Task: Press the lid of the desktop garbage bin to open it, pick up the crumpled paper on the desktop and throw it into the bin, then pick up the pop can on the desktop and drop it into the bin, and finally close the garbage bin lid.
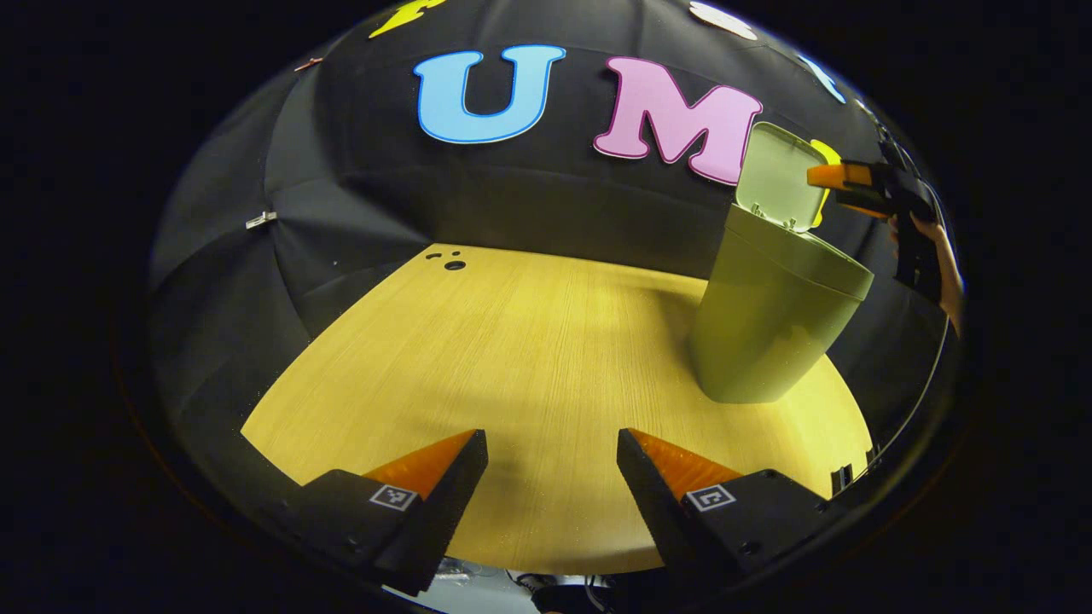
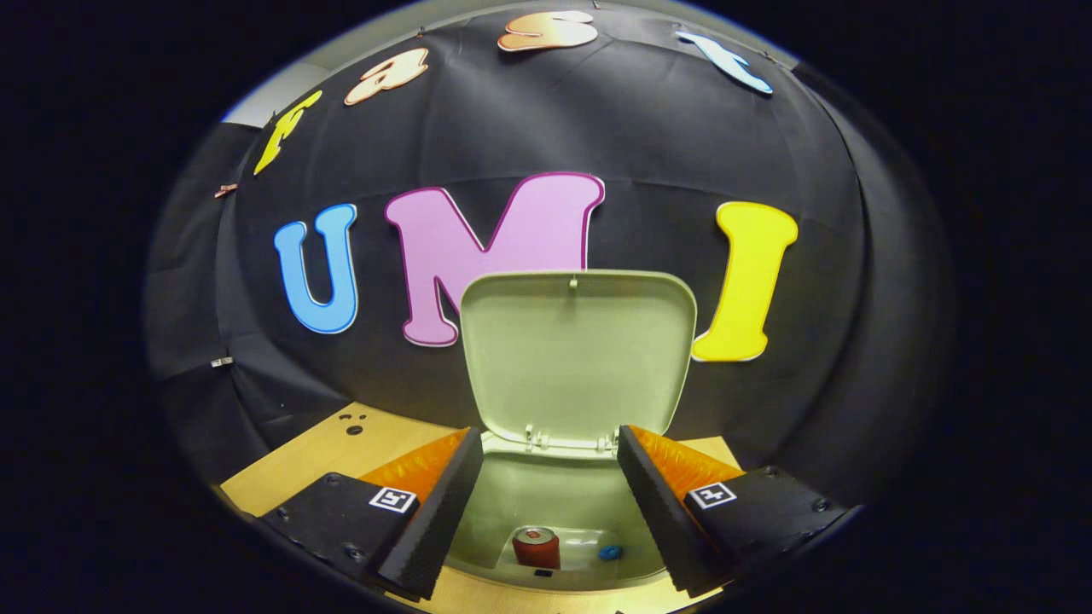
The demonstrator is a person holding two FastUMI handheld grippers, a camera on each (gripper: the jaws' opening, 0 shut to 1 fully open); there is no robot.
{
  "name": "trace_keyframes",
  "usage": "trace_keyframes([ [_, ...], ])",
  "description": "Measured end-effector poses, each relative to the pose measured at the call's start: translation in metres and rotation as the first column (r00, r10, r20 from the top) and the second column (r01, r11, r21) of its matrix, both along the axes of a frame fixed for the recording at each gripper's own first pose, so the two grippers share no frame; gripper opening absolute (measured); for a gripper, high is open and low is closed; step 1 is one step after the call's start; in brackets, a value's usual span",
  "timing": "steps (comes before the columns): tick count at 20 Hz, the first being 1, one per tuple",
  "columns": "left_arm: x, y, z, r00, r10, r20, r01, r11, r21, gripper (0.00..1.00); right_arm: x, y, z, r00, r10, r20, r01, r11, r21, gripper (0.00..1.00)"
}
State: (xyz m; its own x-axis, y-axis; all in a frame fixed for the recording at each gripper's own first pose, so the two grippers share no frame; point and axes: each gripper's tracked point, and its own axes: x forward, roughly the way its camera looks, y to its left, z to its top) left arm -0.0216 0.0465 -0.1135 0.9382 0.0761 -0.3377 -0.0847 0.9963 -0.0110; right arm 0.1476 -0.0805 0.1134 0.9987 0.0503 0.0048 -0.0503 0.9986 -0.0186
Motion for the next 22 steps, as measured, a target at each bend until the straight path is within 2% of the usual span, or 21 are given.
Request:
trace_keyframes([
  [3, 0.001, 0.005, -0.002, 1.000, -0.006, -0.007, 0.006, 1.000, -0.004, 0.98, -0.002, -0.005, 0.024, 0.999, -0.027, 0.018, 0.028, 0.999, -0.027, 0.99],
  [8, 0.004, 0.012, -0.001, 1.000, -0.002, -0.005, 0.002, 1.000, -0.014, 0.98, -0.002, -0.001, 0.076, 0.995, -0.029, 0.095, 0.027, 0.999, 0.016, 0.99],
  [13, 0.004, 0.024, -0.003, 1.000, 0.015, -0.002, -0.015, 1.000, -0.019, 0.98, 0.010, -0.003, 0.124, 0.985, -0.053, 0.161, 0.057, 0.998, -0.020, 0.98],
  [17, 0.002, 0.033, -0.007, 0.999, 0.042, -0.006, -0.042, 0.998, -0.046, 0.98, 0.029, 0.000, 0.140, 0.985, -0.060, 0.163, 0.065, 0.998, -0.024, 0.96],
  [22, 0.005, 0.043, -0.007, 0.997, 0.073, -0.002, -0.073, 0.996, -0.040, 0.97, 0.059, -0.007, 0.139, 0.992, -0.100, 0.078, 0.099, 0.995, 0.020, 0.97],
])
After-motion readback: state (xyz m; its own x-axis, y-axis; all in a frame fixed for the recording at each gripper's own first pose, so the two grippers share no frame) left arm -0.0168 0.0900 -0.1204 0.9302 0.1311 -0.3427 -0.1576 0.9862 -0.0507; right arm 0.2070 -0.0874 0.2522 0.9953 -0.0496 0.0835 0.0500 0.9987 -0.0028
